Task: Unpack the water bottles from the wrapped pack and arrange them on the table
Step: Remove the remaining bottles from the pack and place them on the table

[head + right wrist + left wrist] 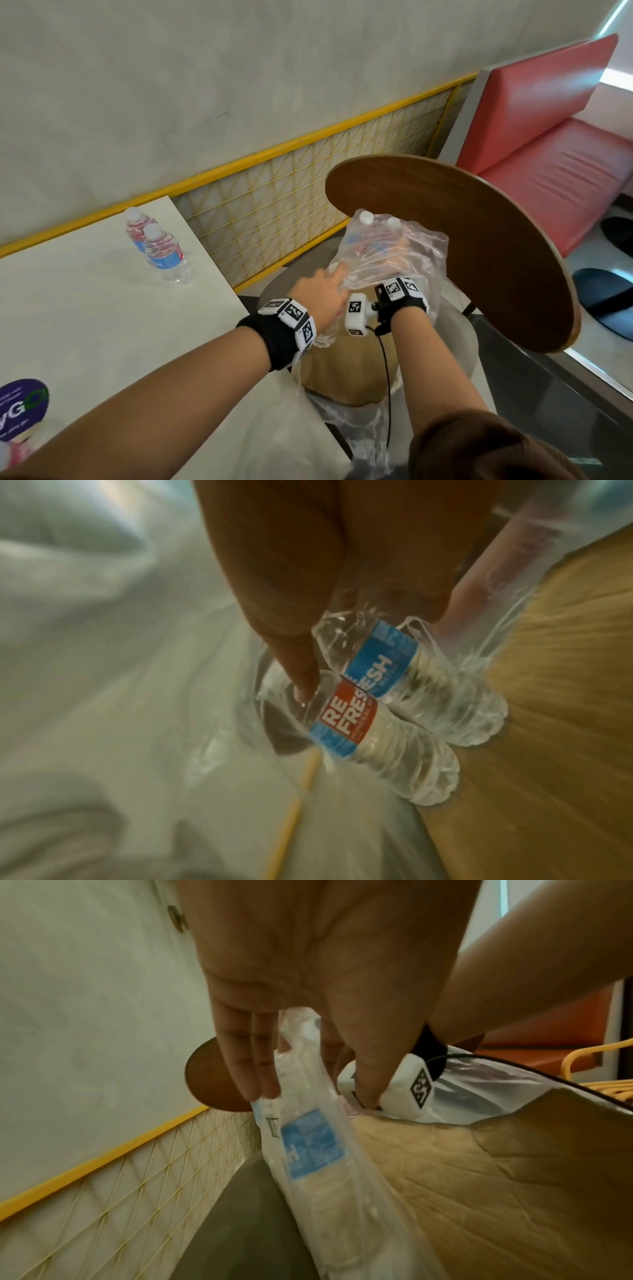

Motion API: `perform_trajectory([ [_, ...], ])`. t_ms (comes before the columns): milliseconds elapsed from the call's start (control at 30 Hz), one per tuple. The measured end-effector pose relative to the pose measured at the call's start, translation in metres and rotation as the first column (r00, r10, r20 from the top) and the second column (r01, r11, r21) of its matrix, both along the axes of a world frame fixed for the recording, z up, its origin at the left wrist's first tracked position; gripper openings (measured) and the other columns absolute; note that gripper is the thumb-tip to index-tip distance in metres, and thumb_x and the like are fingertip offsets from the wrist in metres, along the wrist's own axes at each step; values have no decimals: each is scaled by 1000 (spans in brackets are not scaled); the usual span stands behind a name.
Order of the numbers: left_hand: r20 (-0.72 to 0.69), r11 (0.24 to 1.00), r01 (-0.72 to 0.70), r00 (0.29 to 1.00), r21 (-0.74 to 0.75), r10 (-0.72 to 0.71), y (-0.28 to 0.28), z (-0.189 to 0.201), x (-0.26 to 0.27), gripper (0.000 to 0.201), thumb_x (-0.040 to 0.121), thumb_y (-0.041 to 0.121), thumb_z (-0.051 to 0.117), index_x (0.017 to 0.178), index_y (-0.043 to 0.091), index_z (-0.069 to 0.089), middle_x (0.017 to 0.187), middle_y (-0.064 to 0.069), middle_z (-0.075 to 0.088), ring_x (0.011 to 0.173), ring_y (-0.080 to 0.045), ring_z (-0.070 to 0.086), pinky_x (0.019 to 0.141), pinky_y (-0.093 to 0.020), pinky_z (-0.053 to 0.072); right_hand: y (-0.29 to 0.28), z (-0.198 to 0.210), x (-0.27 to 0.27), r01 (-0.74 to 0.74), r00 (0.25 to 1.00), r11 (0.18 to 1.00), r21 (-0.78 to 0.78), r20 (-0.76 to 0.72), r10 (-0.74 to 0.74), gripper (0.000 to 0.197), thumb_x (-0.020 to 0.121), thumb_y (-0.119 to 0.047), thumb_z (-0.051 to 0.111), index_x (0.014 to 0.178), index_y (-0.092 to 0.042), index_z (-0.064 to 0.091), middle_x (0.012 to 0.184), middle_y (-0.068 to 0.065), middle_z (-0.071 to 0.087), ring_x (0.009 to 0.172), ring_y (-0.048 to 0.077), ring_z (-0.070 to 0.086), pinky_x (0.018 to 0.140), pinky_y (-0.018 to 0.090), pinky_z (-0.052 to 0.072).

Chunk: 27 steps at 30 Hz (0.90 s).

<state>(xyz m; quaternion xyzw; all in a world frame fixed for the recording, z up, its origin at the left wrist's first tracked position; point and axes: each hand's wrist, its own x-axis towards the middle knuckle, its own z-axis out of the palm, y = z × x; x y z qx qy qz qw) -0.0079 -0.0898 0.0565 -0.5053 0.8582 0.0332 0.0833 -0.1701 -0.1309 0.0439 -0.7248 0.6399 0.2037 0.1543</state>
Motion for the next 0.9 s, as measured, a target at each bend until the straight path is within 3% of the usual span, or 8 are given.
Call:
perform_trajectory([
  [167,-145,996,-37,988,86,49,-11,-6,5,45,89,30,59,131,16,47,148,-3,21,133,-35,30,93,-41,50,-5,3,3,107,990,993,-43,95,-103,52,89,-31,60,135,-10,48,142,8,47,129,23,45,103,28,37],
  [267,-305,983,-106,941,150,148,-15,-9,5,38,90,19,55,127,11,47,141,-8,27,105,-26,52,84,-34,48,10,-9,19,207,946,978,-16,259,-196,58,95,-28,51,144,-5,31,150,13,33,136,27,36,108,30,30],
  [367,-393,967,-170,889,191,234,-17,-15,8,34,91,11,49,125,10,49,138,-9,30,118,-30,46,93,-40,46,18,-27,38,381,771,924,9,549,-323,31,99,-20,38,125,-8,51,136,11,50,124,25,48,103,33,35],
  [433,-368,969,-166,903,181,223,-16,-20,12,37,88,10,52,125,11,49,139,-6,27,128,-27,34,100,-41,43,21,-39,40,446,635,895,-13,709,-307,31,97,-22,44,126,-15,53,123,2,56,118,23,52,96,29,39],
  [500,-332,975,-138,924,174,190,-15,-22,16,43,85,9,55,129,11,49,141,-8,26,131,-27,29,105,-41,40,29,-42,37,438,537,899,18,797,-278,38,94,-23,51,131,-20,50,123,0,57,118,20,52,95,26,38],
  [633,-386,957,-125,895,262,223,-15,-13,22,53,82,4,58,133,12,45,133,-7,36,116,-26,48,97,-38,46,39,-45,28,266,595,964,15,784,-176,44,91,-10,55,133,-18,47,123,-3,53,118,11,47,89,12,29],
  [767,-402,956,-93,892,280,204,-22,-6,24,56,81,5,60,133,16,45,128,-8,44,111,-26,52,95,-36,46,49,-46,24,190,632,979,-79,773,-60,55,82,-2,60,134,-16,47,134,4,51,127,19,45,95,13,28],
  [900,-440,961,-60,880,272,180,-18,-9,25,58,79,12,64,134,19,47,126,-7,47,115,-25,49,99,-39,44,51,-44,21,236,619,970,-61,779,-102,51,84,-4,59,132,-16,48,132,5,54,124,21,48,94,19,33],
])
